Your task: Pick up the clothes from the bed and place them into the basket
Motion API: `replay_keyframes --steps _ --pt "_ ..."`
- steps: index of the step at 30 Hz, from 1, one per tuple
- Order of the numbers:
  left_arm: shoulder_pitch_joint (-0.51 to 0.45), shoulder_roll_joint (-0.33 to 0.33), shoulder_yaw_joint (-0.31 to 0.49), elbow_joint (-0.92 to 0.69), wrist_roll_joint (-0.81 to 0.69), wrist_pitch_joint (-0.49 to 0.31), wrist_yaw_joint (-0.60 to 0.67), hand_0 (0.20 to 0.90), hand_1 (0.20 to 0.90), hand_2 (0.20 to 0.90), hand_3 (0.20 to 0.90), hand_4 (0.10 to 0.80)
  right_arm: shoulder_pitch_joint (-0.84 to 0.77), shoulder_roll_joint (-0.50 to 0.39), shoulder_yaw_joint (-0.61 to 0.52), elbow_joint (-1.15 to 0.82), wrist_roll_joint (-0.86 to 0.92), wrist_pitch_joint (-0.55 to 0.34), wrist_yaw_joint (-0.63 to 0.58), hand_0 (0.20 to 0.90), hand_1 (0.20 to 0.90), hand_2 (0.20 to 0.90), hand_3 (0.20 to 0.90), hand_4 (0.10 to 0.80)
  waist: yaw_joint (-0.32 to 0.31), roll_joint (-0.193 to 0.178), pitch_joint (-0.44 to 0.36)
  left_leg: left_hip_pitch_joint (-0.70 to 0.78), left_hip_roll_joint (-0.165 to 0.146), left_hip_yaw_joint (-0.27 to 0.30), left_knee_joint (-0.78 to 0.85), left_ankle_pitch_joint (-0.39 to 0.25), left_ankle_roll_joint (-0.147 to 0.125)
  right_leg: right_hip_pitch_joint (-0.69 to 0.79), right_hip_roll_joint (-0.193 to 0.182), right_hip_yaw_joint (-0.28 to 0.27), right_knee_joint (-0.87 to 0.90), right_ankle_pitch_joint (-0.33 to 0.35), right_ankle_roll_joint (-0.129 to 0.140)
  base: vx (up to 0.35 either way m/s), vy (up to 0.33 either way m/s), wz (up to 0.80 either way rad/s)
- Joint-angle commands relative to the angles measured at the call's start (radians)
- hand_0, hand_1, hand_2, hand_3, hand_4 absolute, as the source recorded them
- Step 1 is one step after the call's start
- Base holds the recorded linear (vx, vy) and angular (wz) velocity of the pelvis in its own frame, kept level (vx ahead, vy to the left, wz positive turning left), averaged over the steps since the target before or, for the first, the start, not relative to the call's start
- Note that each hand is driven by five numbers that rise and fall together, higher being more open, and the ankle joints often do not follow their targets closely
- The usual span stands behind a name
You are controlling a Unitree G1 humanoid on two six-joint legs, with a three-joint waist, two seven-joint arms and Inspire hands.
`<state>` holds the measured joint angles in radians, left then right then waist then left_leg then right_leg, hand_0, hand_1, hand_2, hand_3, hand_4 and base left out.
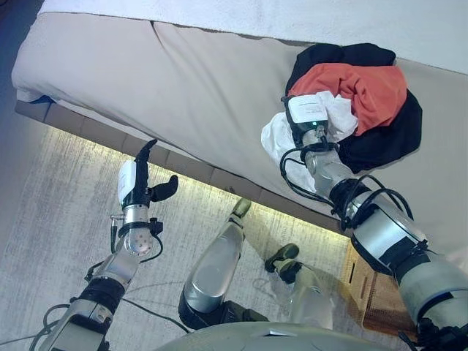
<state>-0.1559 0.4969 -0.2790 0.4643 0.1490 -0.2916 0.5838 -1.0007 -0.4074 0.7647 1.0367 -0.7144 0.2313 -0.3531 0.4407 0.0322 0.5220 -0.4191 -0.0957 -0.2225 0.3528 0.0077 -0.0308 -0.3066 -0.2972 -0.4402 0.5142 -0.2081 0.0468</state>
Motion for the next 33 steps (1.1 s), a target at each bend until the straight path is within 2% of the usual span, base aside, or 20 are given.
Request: replay_keyframes --steps 1,6,19,21,22,24,25,26,27,33 --pt "0.018 0.088 0.032 -0.135 -0.033 -0.096 0.065 0.900 0.900 0.900 0.900 0.800 -0.114 0.003 0.050 0.016 -0.051 0.069 0.037 0.900 0.900 0.900 0.900 0.800 0.024 -0.008 -0.002 -0.082 -0.016 0.029 0.144 -0.130 0.065 -0.018 -0.009 0.061 0.069 0.049 0.012 -0.015 0.023 0.05" --pt "0.013 0.098 0.023 -0.179 -0.039 -0.109 0.064 0.900 0.900 0.900 0.900 0.800 -0.138 -0.013 0.065 0.086 -0.066 0.126 0.140 0.900 0.900 0.900 0.900 0.800 0.024 -0.001 -0.002 -0.145 -0.022 0.038 0.199 -0.152 0.079 -0.085 -0.017 0.074 0.132 0.045 0.017 -0.018 0.013 -0.01" --pt "0.003 0.098 0.009 -0.190 -0.042 -0.093 0.080 0.900 0.900 0.900 0.900 0.800 -0.146 -0.031 0.094 0.137 -0.065 0.083 0.232 0.900 0.900 0.900 0.900 0.800 0.013 0.005 -0.002 -0.160 -0.007 0.057 0.215 -0.162 0.083 -0.107 -0.013 0.087 0.144 0.038 0.015 -0.007 0.004 -0.03" --pt "-0.002 0.097 0.009 -0.191 -0.043 -0.091 0.080 0.900 0.900 0.900 0.900 0.800 -0.146 -0.030 0.095 0.132 -0.066 0.093 0.221 0.700 0.700 0.700 0.667 0.567 0.011 0.006 -0.002 -0.159 -0.006 0.060 0.215 -0.161 0.083 -0.105 -0.011 0.087 0.143 0.032 0.012 -0.024 0.003 -0.06" --pt "-0.003 0.097 0.008 -0.193 -0.045 -0.088 0.079 0.900 0.900 0.900 0.900 0.800 -0.146 -0.031 0.094 0.130 -0.061 0.097 0.197 0.660 0.660 0.660 0.620 0.520 0.010 0.007 -0.002 -0.158 -0.006 0.061 0.215 -0.161 0.082 -0.104 -0.010 0.087 0.144 0.030 0.011 0.000 0.000 0.00" --pt "0.000 0.097 0.010 -0.193 -0.041 -0.087 0.073 0.900 0.900 0.900 0.900 0.800 -0.148 -0.033 0.084 0.126 -0.046 0.093 0.161 0.538 0.538 0.538 0.477 0.377 0.009 0.005 -0.002 -0.146 -0.005 0.062 0.213 -0.162 0.080 -0.095 -0.011 0.084 0.144 0.030 0.011 0.000 0.000 0.00" --pt "0.003 0.097 0.011 -0.190 -0.040 -0.088 0.069 0.900 0.900 0.900 0.900 0.800 -0.150 -0.035 0.078 0.125 -0.045 0.086 0.135 0.521 0.521 0.521 0.458 0.358 0.009 0.004 -0.002 -0.136 -0.003 0.062 0.210 -0.164 0.079 -0.089 -0.013 0.084 0.145 0.034 0.013 0.000 0.000 0.00" --pt "0.003 0.095 0.010 -0.190 -0.038 -0.086 0.067 0.900 0.900 0.900 0.900 0.800 -0.150 -0.038 0.070 0.120 -0.053 0.073 0.096 0.359 0.359 0.359 0.269 0.169 0.008 0.002 -0.002 -0.120 -0.001 0.064 0.200 -0.162 0.078 -0.073 -0.014 0.084 0.133 0.039 0.015 0.000 -0.022 -0.04" --pt "0.004 0.096 0.009 -0.193 -0.036 -0.084 0.067 0.900 0.900 0.900 0.900 0.800 -0.150 -0.041 0.067 0.113 -0.048 0.066 0.064 0.300 0.300 0.300 0.200 0.100 0.007 -0.001 -0.002 -0.109 0.000 0.065 0.194 -0.161 0.079 -0.063 -0.016 0.083 0.124 0.044 0.016 -0.004 -0.023 -0.04" --pt "-0.005 0.098 0.002 -0.190 -0.035 -0.072 0.074 0.900 0.900 0.900 0.900 0.800 -0.142 -0.051 0.034 0.050 -0.008 0.053 -0.093 0.300 0.300 0.300 0.200 0.100 -0.009 -0.012 -0.002 -0.025 0.014 0.078 0.141 -0.154 0.077 0.016 -0.018 0.086 0.058 0.072 0.026 -0.010 -0.013 -0.06"
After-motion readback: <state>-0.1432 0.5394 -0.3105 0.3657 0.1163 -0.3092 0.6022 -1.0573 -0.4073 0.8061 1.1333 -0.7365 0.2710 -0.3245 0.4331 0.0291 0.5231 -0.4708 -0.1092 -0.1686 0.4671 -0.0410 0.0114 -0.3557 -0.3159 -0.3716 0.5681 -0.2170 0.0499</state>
